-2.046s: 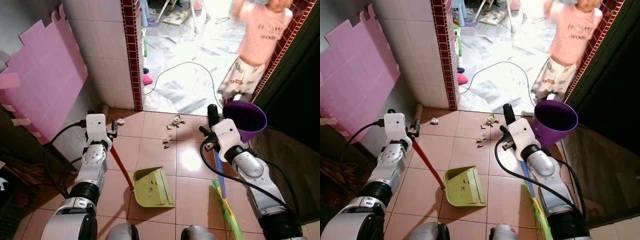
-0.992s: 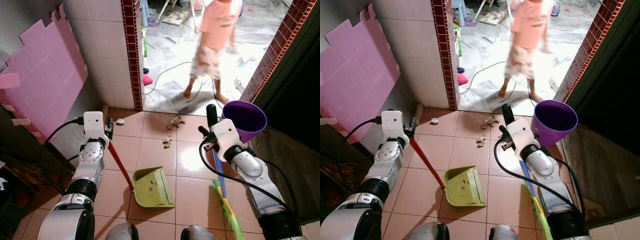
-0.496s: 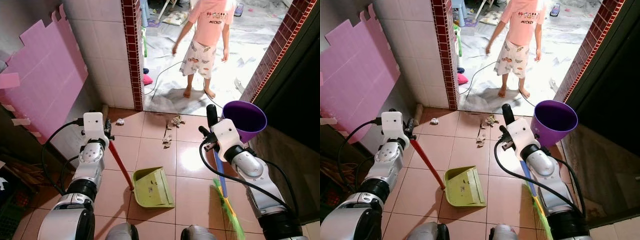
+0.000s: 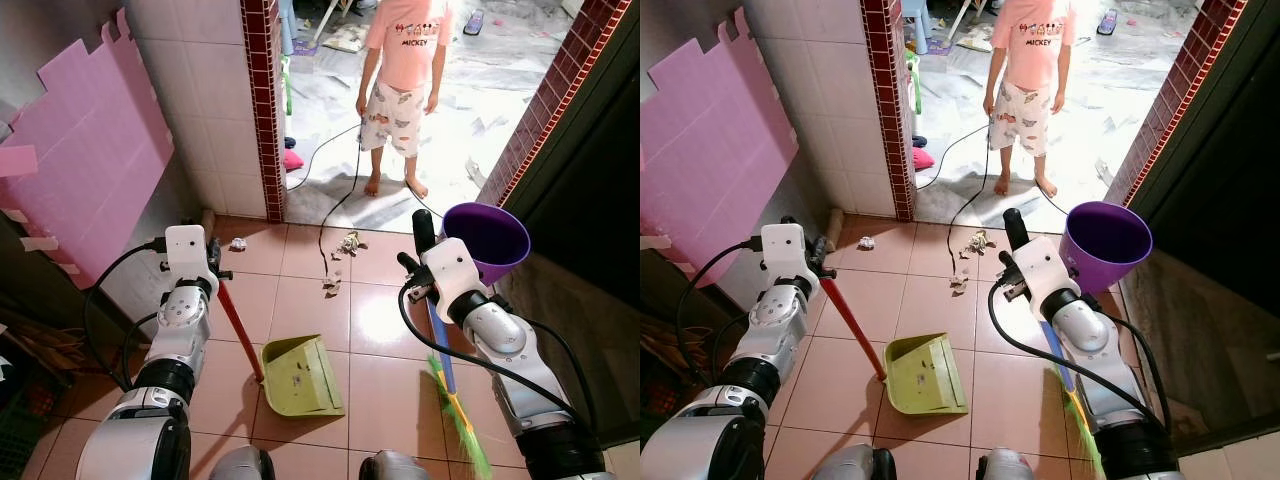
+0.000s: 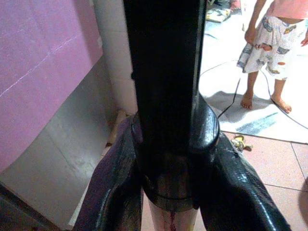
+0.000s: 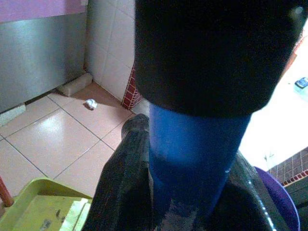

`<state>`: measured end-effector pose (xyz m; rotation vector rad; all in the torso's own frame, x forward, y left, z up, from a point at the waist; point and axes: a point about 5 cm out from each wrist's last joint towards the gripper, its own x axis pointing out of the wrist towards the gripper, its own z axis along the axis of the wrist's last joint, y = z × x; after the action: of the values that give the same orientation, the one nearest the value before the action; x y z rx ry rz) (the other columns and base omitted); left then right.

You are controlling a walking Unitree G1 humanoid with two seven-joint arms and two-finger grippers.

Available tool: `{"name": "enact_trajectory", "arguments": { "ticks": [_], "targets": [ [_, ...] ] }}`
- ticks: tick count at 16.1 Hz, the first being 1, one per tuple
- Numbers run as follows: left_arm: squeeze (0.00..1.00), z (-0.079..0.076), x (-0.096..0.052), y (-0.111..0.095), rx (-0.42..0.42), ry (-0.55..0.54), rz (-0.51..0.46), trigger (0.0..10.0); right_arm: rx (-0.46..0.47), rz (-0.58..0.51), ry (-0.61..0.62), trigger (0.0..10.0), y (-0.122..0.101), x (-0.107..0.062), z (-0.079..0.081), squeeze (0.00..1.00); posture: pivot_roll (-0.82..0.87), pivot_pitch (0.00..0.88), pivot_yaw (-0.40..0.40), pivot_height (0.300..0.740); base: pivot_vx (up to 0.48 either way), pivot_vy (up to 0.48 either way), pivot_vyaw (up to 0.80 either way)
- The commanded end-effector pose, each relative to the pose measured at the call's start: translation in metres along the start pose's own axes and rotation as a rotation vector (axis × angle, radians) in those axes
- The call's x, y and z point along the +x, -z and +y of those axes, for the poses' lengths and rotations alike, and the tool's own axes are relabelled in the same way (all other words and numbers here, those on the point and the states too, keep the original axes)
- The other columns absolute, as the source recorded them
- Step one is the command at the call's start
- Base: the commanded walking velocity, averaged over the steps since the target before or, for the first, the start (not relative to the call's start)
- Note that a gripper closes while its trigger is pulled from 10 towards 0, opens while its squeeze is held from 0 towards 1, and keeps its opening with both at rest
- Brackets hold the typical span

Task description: Sweep floor

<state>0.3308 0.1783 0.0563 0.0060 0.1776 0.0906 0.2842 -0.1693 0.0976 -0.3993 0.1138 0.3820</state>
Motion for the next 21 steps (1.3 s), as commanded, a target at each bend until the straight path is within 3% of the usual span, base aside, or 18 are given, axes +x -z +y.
{"name": "enact_trajectory", "arguments": {
  "ticks": [1,6,10,14,20,21],
  "targets": [
    [0.00,0.004,0.002,-0.004,0.036,-0.010,-0.020,0.0,-0.042,-0.036,0.004,10.0,-0.009,0.003,-0.005,0.00,-0.19,0.001,-0.001,0.740,0.000,0.000,0.00],
    [0.00,0.003,0.001,-0.005,0.059,-0.008,-0.041,0.0,-0.044,-0.038,0.007,10.0,-0.010,0.004,-0.005,0.00,-0.19,0.000,0.001,0.740,0.000,0.000,0.00],
    [0.00,-0.002,0.001,-0.015,0.073,0.010,-0.118,0.0,-0.045,-0.038,0.010,10.0,-0.009,0.004,-0.005,0.00,-0.19,0.000,0.002,0.740,0.000,0.000,0.00],
    [0.00,-0.012,0.004,-0.036,0.071,0.075,-0.204,0.0,-0.042,-0.056,0.035,10.0,-0.012,0.009,-0.006,0.00,-0.16,0.000,0.014,0.740,0.000,0.000,0.00],
    [0.00,-0.009,-0.005,-0.047,0.144,0.157,-0.255,0.0,0.056,-0.132,0.085,10.0,-0.023,0.022,0.004,0.00,-0.12,0.000,0.047,0.740,0.000,0.000,0.00],
    [0.00,-0.008,-0.008,-0.046,0.127,0.158,-0.231,6.7,0.078,-0.149,0.090,10.0,-0.026,0.025,0.009,0.00,-0.10,0.000,0.052,0.740,0.000,0.000,0.00]
  ]
}}
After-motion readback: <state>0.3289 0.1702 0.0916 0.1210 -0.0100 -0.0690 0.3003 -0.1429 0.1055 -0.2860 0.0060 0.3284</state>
